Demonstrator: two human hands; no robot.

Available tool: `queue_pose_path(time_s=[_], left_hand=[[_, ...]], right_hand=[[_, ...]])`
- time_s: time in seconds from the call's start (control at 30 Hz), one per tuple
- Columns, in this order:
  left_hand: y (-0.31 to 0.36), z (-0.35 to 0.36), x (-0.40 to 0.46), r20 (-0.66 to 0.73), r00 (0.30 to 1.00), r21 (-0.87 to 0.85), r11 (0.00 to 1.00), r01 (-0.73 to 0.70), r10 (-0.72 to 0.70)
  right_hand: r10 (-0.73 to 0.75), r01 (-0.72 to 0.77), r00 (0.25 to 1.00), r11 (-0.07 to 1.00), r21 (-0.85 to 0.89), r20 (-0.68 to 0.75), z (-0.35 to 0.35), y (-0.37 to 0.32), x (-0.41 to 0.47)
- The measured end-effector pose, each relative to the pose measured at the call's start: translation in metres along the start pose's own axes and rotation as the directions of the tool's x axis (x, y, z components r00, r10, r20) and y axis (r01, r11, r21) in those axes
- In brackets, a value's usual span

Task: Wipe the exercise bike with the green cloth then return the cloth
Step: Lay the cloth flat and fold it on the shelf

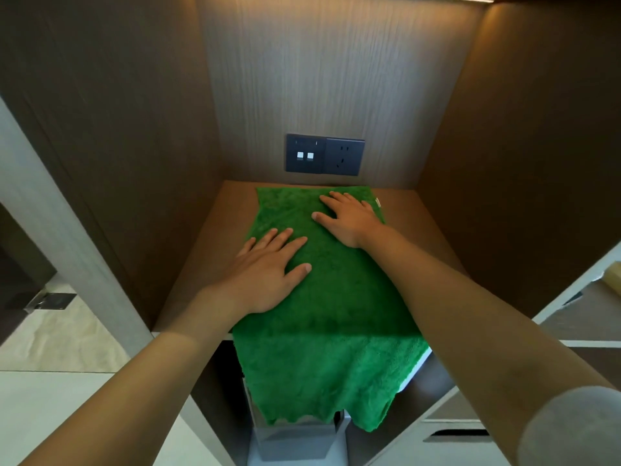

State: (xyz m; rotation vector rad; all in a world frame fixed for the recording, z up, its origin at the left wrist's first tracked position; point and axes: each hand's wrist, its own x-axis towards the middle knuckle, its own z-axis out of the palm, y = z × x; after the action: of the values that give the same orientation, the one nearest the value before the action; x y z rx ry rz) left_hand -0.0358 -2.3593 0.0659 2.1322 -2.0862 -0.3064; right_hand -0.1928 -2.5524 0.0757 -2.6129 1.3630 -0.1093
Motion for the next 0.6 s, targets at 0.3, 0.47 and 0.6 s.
queue_pose_path(time_s=[0.3, 0.47, 0.6], left_hand=[[-0.004, 0.002, -0.003, -0.009, 1.0, 0.002, 1.0, -0.022, 0.022], [-0.014, 0.007, -0.014, -0.03, 0.998, -0.01, 0.998, -0.057, 0.057], [-0.009, 0.0, -0.021, -0.084, 0.995, -0.052, 0.996, -0.066, 0.061]], right_hand=[[-0.115, 0.114, 0.992, 0.993, -0.017, -0.057, -0.02, -0.015, -0.062], [-0.196, 0.205, 0.978, 0.967, 0.149, -0.072, -0.016, -0.013, -0.166], [-0.17, 0.196, 0.975, 0.962, 0.19, -0.145, 0.006, -0.008, -0.208]])
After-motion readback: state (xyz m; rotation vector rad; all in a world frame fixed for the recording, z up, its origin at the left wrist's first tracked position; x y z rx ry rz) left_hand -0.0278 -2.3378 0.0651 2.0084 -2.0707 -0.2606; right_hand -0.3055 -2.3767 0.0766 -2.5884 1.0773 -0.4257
